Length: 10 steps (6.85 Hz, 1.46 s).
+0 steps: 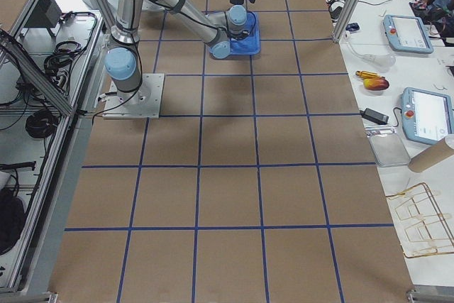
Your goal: Assemble white blocks and place on blue tray
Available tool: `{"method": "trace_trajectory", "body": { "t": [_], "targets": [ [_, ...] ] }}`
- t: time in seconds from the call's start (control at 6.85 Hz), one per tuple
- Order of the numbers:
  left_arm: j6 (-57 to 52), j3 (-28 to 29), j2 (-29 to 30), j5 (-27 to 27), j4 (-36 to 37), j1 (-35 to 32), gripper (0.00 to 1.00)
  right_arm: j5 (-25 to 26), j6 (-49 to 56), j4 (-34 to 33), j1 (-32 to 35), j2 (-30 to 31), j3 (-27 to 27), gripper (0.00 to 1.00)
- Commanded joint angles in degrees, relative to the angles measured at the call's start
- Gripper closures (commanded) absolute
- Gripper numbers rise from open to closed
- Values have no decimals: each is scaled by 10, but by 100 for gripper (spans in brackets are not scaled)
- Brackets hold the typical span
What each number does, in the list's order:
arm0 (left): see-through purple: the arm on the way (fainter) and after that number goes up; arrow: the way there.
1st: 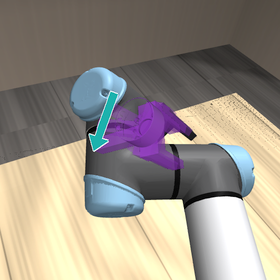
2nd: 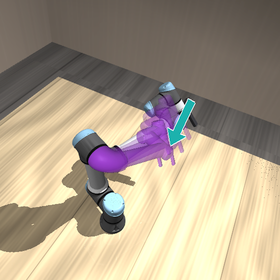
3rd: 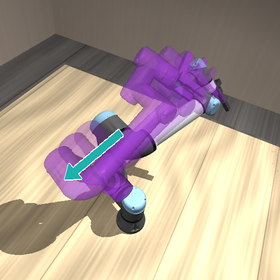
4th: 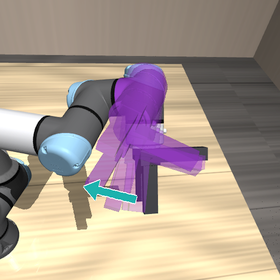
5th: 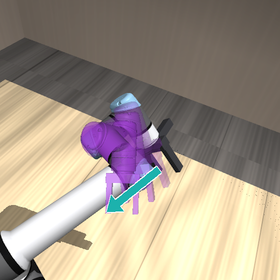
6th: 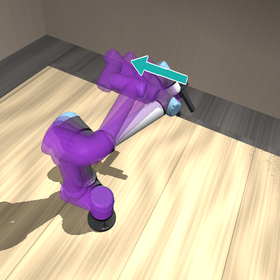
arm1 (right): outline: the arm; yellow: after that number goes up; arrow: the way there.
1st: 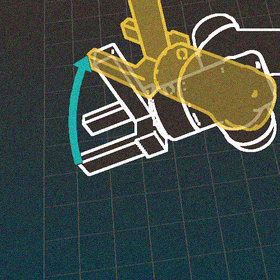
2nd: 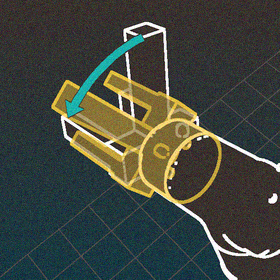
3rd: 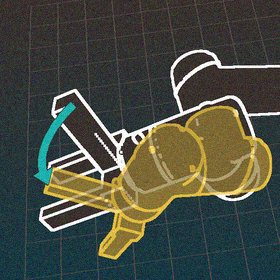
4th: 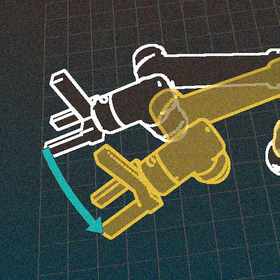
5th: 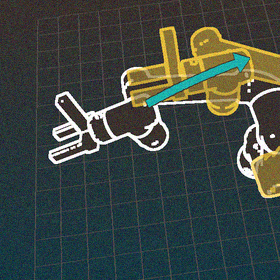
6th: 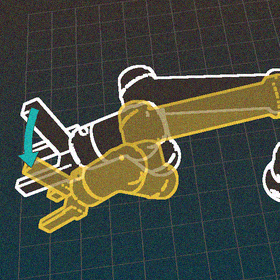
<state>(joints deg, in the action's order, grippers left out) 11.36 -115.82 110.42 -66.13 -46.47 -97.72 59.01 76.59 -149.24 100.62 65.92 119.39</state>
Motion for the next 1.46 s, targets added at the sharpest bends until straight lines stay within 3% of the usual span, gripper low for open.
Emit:
{"method": "trace_trajectory", "body": {
  "t": [0.0,0.44,0.58,0.73,1.02,1.31],
  "targets": [
    [-2,-1,-1,-1,0,1,100,1,-5,0,5,0,0,100],
    [-5,0,3,-3,-1,2,100,1,-4,0,10,0,1,90],
    [-9,2,3,-3,0,2,100,1,-4,1,10,-1,1,74],
    [-9,2,1,-3,0,3,100,1,-5,1,10,-1,1,69],
    [-10,3,2,-3,0,3,100,1,-6,1,10,-1,1,35],
    [-11,3,3,-4,0,3,100,-1,-9,1,10,-1,2,30]
  ]
}}
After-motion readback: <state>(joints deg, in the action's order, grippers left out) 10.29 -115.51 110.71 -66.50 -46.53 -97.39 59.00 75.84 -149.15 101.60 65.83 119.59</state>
